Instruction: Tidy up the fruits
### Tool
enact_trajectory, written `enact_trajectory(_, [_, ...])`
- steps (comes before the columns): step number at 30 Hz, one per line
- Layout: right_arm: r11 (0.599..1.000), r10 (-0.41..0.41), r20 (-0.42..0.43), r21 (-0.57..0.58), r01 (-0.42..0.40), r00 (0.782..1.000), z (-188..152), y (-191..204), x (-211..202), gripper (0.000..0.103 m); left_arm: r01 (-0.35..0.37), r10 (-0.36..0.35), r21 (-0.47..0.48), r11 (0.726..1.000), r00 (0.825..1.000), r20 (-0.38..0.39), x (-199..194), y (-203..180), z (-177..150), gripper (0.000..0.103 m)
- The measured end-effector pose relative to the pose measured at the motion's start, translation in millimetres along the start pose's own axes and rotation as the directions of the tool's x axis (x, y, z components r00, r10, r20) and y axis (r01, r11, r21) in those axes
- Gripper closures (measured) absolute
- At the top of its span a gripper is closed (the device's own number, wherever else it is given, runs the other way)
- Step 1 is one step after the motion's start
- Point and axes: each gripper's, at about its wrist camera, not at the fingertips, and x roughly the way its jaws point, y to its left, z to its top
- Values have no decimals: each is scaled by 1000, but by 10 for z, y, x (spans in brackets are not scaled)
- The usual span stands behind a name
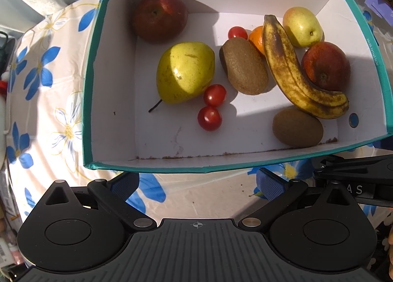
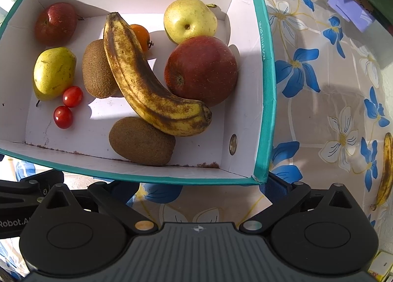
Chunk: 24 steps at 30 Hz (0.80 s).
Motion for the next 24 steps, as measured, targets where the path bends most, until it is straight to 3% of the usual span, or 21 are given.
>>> enact_trajectory(24, [1000,-13,35,-13,14,999,-55,21,-107,0,-11,10,19,1000,999,43,-122,-10,-54,0])
